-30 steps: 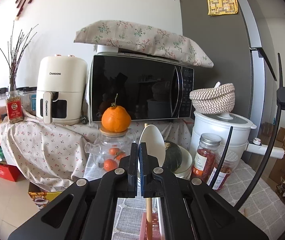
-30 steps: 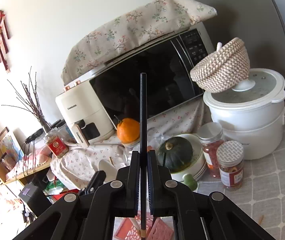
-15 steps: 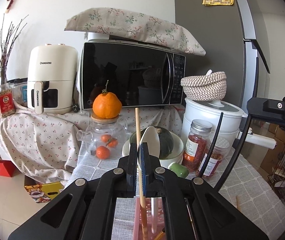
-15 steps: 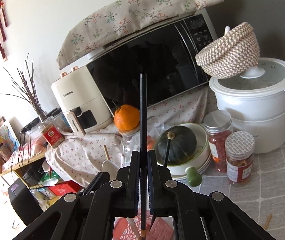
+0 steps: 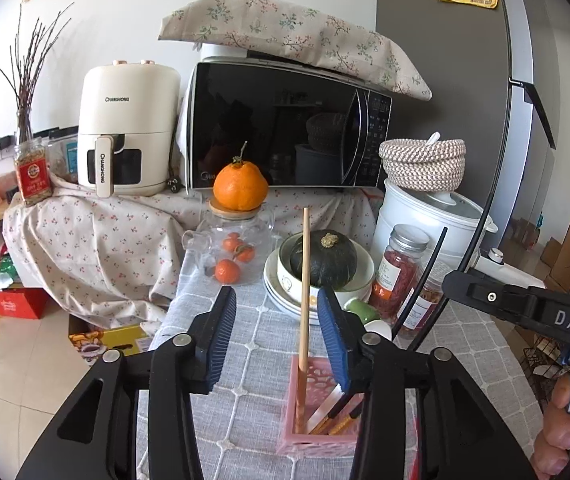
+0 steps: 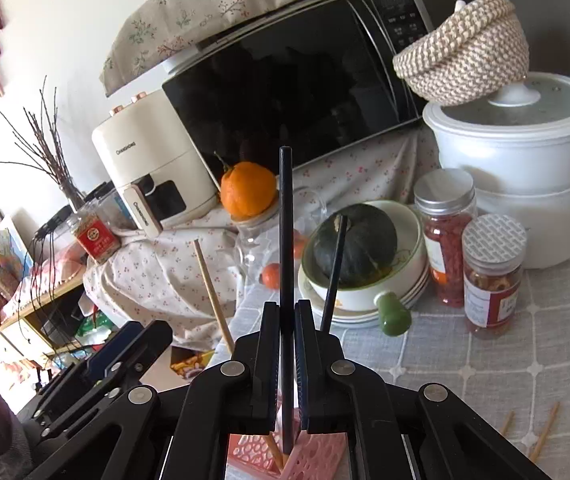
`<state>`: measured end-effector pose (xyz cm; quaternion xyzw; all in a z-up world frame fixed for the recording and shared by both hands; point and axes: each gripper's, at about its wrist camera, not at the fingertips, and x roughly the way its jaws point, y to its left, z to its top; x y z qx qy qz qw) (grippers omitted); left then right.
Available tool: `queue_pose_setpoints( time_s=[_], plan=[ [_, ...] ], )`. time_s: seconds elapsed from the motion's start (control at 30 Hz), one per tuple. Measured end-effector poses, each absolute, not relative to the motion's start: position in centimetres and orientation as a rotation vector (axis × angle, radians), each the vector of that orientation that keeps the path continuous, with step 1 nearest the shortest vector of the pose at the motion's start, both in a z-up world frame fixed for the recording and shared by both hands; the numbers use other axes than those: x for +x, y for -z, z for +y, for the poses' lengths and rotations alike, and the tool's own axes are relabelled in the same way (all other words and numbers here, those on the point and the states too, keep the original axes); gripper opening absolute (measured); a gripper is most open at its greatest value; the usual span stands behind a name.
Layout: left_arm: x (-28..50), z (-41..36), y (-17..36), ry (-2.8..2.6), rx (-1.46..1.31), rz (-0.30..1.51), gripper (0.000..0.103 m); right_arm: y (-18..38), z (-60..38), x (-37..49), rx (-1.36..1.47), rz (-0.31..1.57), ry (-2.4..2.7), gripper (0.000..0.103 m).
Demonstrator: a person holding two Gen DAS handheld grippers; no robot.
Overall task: Organize utensils
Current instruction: 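Lower the spoon and chopstick into the pink basket and open both tools, then move the left tool back toward the red spoon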
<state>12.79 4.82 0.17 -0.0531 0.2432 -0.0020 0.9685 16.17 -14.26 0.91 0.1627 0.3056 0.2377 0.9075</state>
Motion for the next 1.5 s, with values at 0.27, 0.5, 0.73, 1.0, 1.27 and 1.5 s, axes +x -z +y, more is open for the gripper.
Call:
queue_pose_setpoints(
  time_s=[0.27,0.5,0.73,1.0,1.27,1.5],
  plan=[
    [10.4,4.9,0.0,-0.020,-0.103,0.649,0.081,-1.2,-15.4,14.4,0.357,0.706,-0.489,0.041],
    [8.1,4.5,0.8,0.004,-0.110,0.788,0.091,-1.7,-18.4,11.2,0.338,0.758,-0.408,0.068],
    [6.4,4.3,2.1,0.030,-0.086,0.882,0.092,-0.7,-20.3,8.1,0.290,0.841,-0.335,0.082],
    [5.6,3.3,3.0,0.084,-0.025,0.917,0.092,1.8,-22.1,5.6,0.248,0.956,-0.285,0.086],
    [6.2,1.2,5.1,0.173,0.030,0.997,0.092,4.2,-24.6,4.2,0.241,1.019,-0.228,0.089],
    [6.5,-1.3,6.5,0.239,0.097,1.042,0.092,5.6,-25.7,3.6,0.194,1.051,-0.210,0.089]
  ],
)
